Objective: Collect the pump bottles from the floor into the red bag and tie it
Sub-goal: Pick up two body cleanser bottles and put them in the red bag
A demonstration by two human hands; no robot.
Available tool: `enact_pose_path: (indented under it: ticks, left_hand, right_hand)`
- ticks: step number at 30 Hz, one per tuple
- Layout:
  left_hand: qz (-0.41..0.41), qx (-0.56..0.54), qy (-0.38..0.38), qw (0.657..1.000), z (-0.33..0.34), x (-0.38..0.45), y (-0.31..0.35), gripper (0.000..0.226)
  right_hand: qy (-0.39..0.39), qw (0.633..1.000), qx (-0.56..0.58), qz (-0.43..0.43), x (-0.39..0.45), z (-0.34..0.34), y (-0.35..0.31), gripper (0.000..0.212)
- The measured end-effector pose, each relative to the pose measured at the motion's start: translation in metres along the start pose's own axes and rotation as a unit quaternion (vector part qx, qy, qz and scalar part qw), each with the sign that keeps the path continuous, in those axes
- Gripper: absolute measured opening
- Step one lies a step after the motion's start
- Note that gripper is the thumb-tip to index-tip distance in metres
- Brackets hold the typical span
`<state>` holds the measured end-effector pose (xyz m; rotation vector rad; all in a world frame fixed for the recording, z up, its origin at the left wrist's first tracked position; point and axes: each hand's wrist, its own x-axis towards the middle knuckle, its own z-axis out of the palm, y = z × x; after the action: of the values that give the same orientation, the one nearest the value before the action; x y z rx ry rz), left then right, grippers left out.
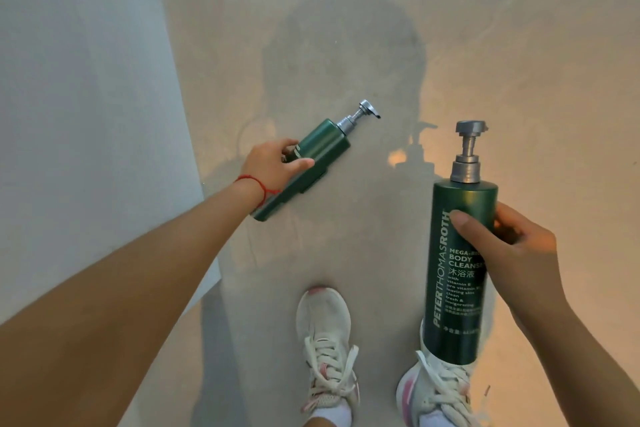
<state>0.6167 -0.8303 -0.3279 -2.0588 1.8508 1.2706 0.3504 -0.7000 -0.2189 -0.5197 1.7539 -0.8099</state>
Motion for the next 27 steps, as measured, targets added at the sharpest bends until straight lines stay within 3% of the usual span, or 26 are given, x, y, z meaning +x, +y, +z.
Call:
enact_pose_path:
  ticks: [5,9,12,17,27]
  left_hand:
    - [0.0,-0.006,0.005,1.0,0.027,-0.002,0.011,0.05]
    - [-0.086,-0.14,0.005,0.986,0.022,-0.01,0.017,0.059]
    - [-0.103,-0.262,-0.03,0.959,0.006,-0.036,0.036,0.041]
    - [-0.088,-0.354,-0.055,0.93,-0.034,-0.107,0.084,0.017]
    - [-0.07,-0.4,-0.033,0.913,-0.157,-0.267,0.217,0.017]
  right_hand:
    - [0.004,1.0,0.0,0.0,0.004,-0.002,0.004,0.011]
    - [0.002,1.0,0.004,-0.005,0.001,-0.008,-0.003,0.007]
    - [0.01,1.0,0.017,-0.009,-0.011,-0.015,-0.02,0.005]
    - [0.019,0.999,0.049,-0.014,-0.05,-0.027,-0.073,0.005]
    - [0.034,0.993,0.107,-0.036,-0.161,-0.059,-0.22,0.005]
